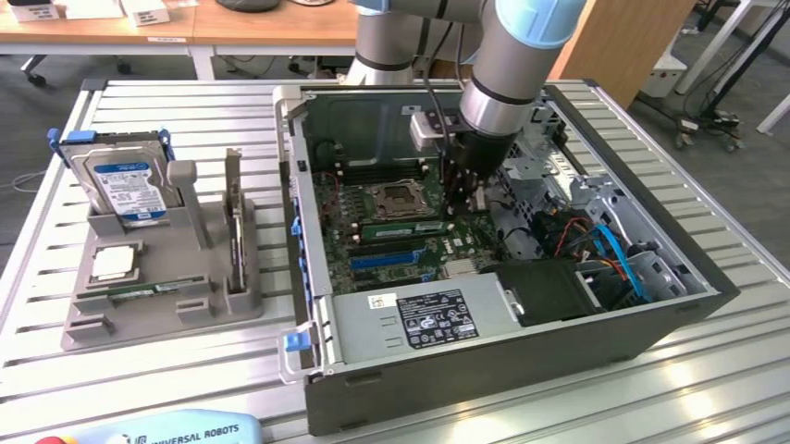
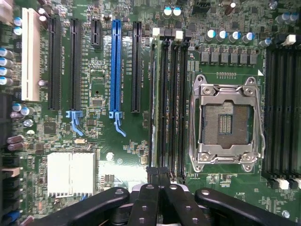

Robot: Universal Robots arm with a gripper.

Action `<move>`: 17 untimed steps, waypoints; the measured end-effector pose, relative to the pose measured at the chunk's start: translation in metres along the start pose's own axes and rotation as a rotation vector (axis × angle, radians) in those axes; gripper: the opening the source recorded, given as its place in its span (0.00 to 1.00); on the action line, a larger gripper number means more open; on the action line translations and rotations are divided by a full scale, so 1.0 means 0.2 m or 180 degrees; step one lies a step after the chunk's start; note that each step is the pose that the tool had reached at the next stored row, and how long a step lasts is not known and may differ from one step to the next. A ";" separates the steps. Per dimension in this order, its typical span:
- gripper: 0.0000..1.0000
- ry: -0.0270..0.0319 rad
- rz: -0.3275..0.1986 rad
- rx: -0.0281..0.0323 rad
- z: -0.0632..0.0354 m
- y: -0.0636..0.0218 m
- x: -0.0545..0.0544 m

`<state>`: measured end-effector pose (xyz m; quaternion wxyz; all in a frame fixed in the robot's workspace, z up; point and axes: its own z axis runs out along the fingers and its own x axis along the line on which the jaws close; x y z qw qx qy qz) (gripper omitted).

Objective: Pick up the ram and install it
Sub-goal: 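Press down the ram until it locks into place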

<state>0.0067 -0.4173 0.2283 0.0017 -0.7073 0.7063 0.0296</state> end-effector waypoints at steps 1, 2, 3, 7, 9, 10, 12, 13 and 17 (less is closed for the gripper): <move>0.10 0.0001 0.0000 0.0000 -0.012 0.000 0.00; 0.10 0.0004 0.0000 0.0000 -0.025 0.001 0.00; 0.10 0.0007 0.0000 0.0000 -0.038 0.001 0.00; 0.10 0.0019 0.0000 0.0000 -0.067 0.002 0.00; 0.10 0.0019 0.0000 0.0000 -0.067 0.002 0.00; 0.10 0.0019 0.0000 0.0000 -0.067 0.002 0.00; 0.10 0.0019 0.0001 0.0000 -0.068 0.005 0.00; 0.10 0.0020 0.0001 0.0000 -0.067 0.015 0.00; 0.10 0.0020 0.0001 0.0000 -0.063 0.079 0.00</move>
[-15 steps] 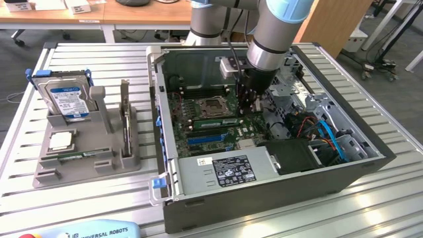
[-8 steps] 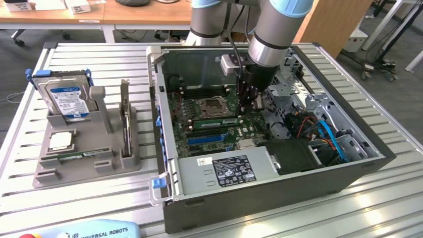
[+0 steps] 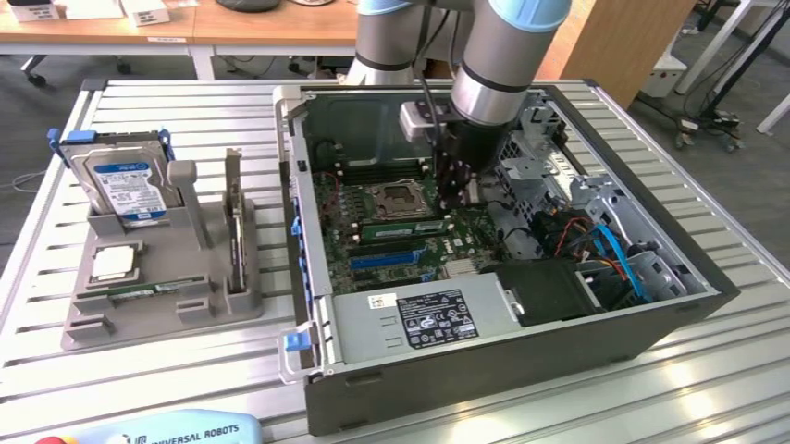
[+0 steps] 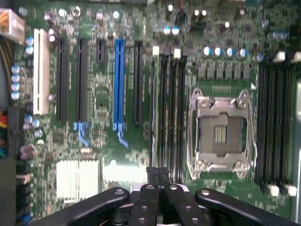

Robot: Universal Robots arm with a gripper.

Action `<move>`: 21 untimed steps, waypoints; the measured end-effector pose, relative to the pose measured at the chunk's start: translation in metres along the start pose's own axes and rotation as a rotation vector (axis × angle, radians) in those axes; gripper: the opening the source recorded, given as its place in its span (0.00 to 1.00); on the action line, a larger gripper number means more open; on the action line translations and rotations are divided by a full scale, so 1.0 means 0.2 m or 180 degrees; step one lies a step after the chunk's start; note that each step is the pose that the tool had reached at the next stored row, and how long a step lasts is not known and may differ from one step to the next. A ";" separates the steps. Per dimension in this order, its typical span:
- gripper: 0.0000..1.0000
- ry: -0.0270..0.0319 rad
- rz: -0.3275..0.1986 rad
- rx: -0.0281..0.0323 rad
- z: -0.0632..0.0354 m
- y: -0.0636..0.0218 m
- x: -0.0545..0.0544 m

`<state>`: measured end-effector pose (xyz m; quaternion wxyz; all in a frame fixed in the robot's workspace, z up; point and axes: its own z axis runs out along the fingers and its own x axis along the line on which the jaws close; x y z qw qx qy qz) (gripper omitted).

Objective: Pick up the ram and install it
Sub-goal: 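Press down the ram until it locks into place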

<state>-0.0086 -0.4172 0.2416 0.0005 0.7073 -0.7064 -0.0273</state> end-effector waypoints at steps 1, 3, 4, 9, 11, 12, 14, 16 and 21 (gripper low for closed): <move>0.10 0.0000 0.0000 0.0000 0.001 0.015 0.00; 0.10 0.0000 0.0000 0.0000 0.003 0.047 0.00; 0.10 0.0000 0.0000 0.0000 0.004 0.063 0.00; 0.10 0.0000 0.0000 0.0000 0.009 0.143 0.00; 0.10 0.0000 0.0000 0.0000 0.011 0.174 0.00; 0.10 0.0000 0.0001 0.0000 0.012 0.189 0.00; 0.10 0.0000 0.0000 0.0000 0.013 0.217 0.00; 0.10 0.0000 0.0000 0.0000 0.015 0.243 0.00; 0.10 0.0000 0.0001 0.0000 0.018 0.303 0.00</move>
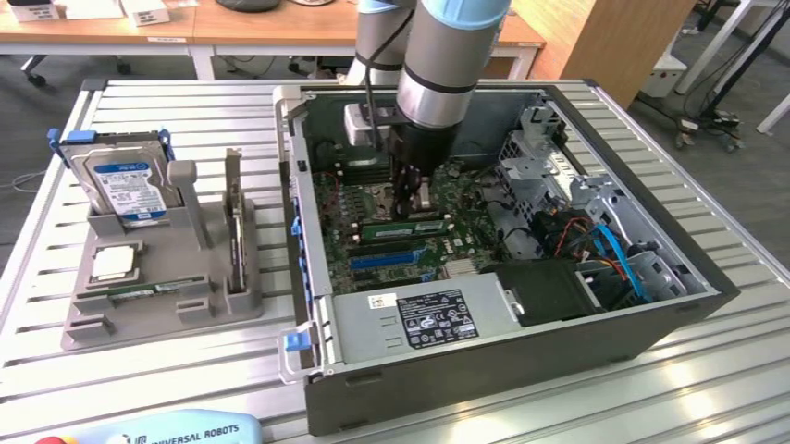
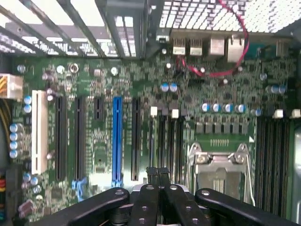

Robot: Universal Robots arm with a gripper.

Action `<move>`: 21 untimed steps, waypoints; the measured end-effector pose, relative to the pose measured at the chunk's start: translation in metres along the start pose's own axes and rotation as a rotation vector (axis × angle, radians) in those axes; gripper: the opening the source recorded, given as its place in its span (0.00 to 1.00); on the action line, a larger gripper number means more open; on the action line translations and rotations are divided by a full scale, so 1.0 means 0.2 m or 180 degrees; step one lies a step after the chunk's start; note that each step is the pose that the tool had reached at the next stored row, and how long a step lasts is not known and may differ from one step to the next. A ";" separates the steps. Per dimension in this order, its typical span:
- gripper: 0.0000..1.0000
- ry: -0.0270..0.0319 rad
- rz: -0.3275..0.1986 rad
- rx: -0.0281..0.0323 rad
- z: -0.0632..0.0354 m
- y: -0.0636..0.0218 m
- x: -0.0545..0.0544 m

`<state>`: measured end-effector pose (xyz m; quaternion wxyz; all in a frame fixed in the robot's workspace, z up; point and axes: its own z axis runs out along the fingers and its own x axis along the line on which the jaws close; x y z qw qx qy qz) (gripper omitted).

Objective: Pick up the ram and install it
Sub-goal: 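Press down the ram until it locks into place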

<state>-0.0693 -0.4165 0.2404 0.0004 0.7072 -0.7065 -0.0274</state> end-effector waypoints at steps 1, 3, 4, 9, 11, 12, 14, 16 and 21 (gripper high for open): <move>0.10 0.0000 0.0000 0.0000 0.001 0.011 0.00; 0.10 0.0000 0.0000 0.0000 0.002 0.033 0.00; 0.10 0.0000 0.0000 0.0000 0.003 0.043 0.00; 0.10 0.0000 0.0000 0.0000 0.003 0.054 0.00; 0.10 0.0000 0.0000 0.0000 0.006 0.055 0.00; 0.10 0.0000 0.0000 0.0000 0.010 0.054 0.00; 0.10 0.0000 0.0000 0.0000 0.020 0.054 0.00; 0.10 0.0000 0.0000 0.0000 0.031 0.053 0.00; 0.10 0.0000 0.0001 0.0000 0.037 0.053 0.00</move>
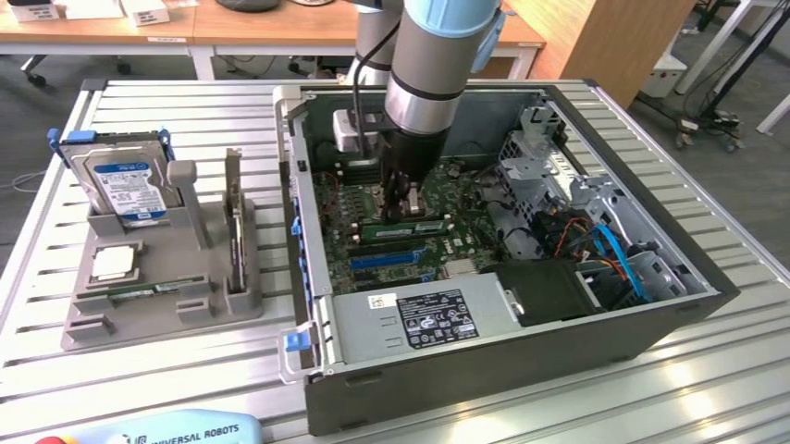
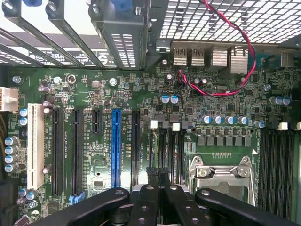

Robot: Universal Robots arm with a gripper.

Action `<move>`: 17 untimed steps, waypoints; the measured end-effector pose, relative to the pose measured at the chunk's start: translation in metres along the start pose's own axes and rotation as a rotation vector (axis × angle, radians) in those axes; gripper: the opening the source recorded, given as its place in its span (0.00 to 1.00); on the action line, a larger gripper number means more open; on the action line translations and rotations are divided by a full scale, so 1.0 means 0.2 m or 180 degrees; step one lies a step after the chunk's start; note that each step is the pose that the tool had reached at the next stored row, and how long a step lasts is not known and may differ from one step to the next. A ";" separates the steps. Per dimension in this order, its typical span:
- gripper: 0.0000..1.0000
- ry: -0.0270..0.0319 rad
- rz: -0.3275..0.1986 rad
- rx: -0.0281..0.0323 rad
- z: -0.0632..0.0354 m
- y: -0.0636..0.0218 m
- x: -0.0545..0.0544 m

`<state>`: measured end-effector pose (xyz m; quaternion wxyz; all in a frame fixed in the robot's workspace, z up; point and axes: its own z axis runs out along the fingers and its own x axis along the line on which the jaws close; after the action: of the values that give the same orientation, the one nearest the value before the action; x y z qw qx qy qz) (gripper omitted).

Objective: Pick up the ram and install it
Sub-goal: 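Press down the ram until it locks into place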

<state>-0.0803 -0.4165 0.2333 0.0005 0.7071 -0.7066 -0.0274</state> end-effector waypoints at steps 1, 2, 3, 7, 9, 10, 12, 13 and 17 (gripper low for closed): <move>0.10 0.0000 0.0000 0.0000 0.001 0.000 0.00; 0.10 -0.0001 0.0000 0.0001 0.004 0.000 0.00; 0.10 -0.0001 0.0000 0.0001 0.007 -0.001 0.00; 0.10 0.0000 0.0000 0.0000 0.014 -0.001 0.00; 0.10 0.0000 0.0000 0.0000 0.014 -0.001 0.00; 0.10 0.0000 0.0000 0.0000 0.014 -0.001 0.00; 0.10 -0.0001 0.0000 0.0001 0.017 -0.001 0.00; 0.10 -0.0001 0.0000 0.0001 0.019 -0.001 0.00; 0.10 0.0000 0.0000 0.0000 0.022 -0.001 0.00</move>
<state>-0.0803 -0.4165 0.2289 0.0005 0.7071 -0.7065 -0.0273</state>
